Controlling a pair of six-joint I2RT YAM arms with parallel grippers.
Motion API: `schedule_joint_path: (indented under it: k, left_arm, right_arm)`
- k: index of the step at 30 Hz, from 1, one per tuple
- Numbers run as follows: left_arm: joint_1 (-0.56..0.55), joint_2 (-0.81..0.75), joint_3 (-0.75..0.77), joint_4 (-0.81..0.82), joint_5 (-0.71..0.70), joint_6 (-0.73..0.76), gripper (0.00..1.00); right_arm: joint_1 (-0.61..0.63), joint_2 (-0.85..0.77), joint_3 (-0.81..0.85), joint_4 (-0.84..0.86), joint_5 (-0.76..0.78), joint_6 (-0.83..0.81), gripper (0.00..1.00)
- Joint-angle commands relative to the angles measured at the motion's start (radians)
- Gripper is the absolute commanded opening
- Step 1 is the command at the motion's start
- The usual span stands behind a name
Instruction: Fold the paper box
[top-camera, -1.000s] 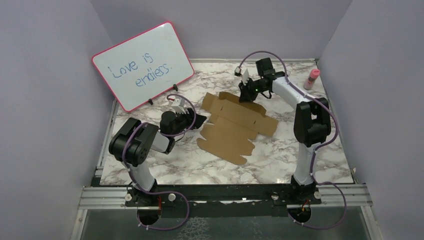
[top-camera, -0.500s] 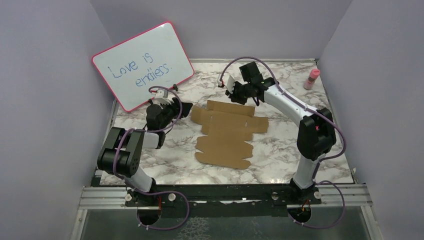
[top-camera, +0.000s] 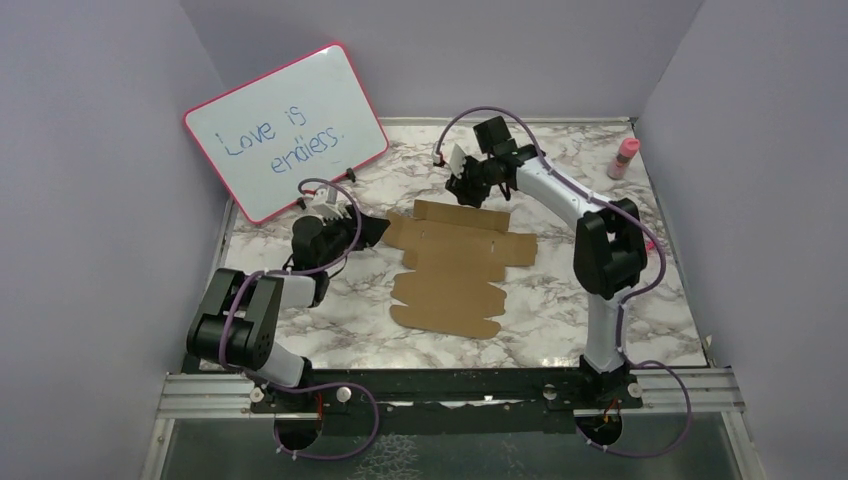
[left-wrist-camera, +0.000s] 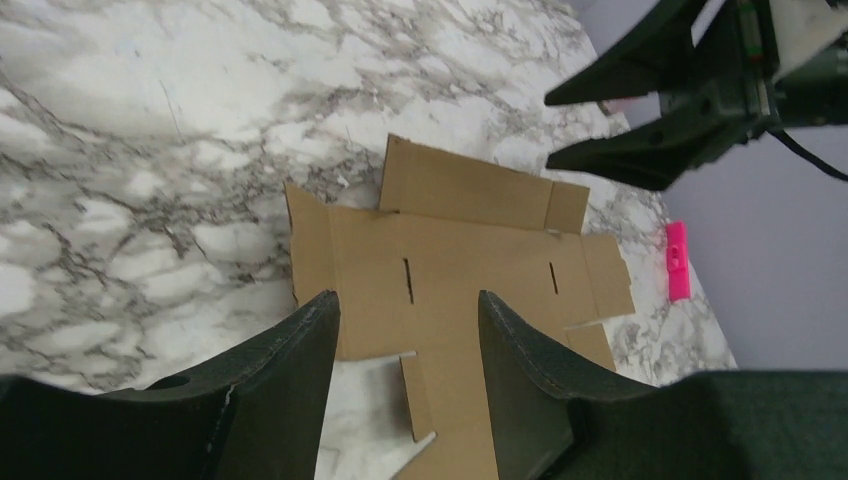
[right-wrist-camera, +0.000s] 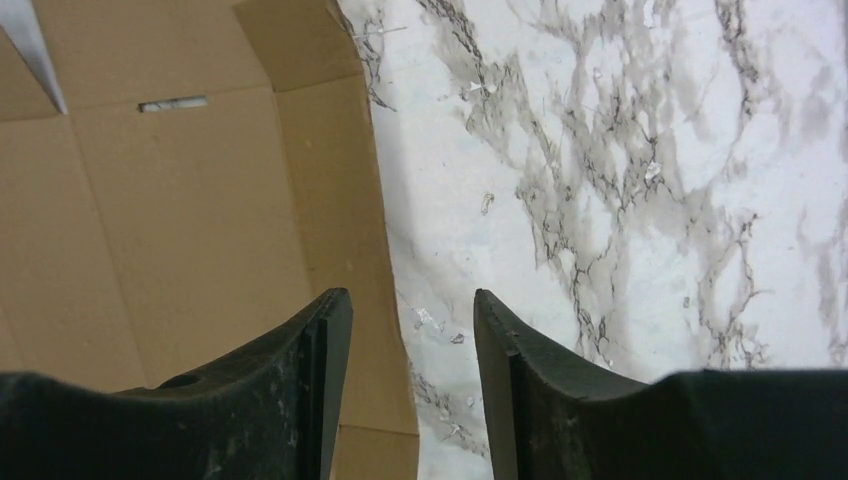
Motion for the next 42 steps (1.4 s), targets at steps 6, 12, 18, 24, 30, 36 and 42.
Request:
schedule_joint_path:
  k: [6, 12, 18, 24, 30, 36, 42]
  left_arm:
    - [-0.207, -0.115, -0.069, -0.182, -0.001, -0.004, 0.55]
    - [-0.336, -0.195, -0.104, -0.280, -0.069, 0.038, 0.55]
    - [-0.450, -0.214, -0.086, -0.382, -0.130, 0.106, 0.55]
    - [-0.510, -0.142, -0.054, -0.400, -0.157, 0.145, 0.55]
    - [-0.519, -0.096, -0.050, -0.400, -0.187, 0.157, 0.55]
    - [-0.522, -0.075, -0.047, -0.400, -0.199, 0.163, 0.53]
    - [-0.522, -0.059, -0.049, -0.400, -0.222, 0.162, 0.52]
  right_arm:
    - [-0.090, 0.200, 0.227, -0.209, -0.291, -0.002, 0.56]
    - [-0.117, 0.322, 0.335, -0.308, -0.388, -0.020, 0.55]
    - [-0.141, 0.388, 0.406, -0.373, -0.504, -0.028, 0.54]
    - [-0.141, 0.430, 0.420, -0.416, -0.543, -0.034, 0.51]
    - [-0.142, 0.459, 0.421, -0.429, -0.550, -0.037, 0.45]
    - [-0.141, 0.464, 0.428, -0.439, -0.538, -0.044, 0.34]
    - [-0.141, 0.439, 0.450, -0.481, -0.537, -0.067, 0.20]
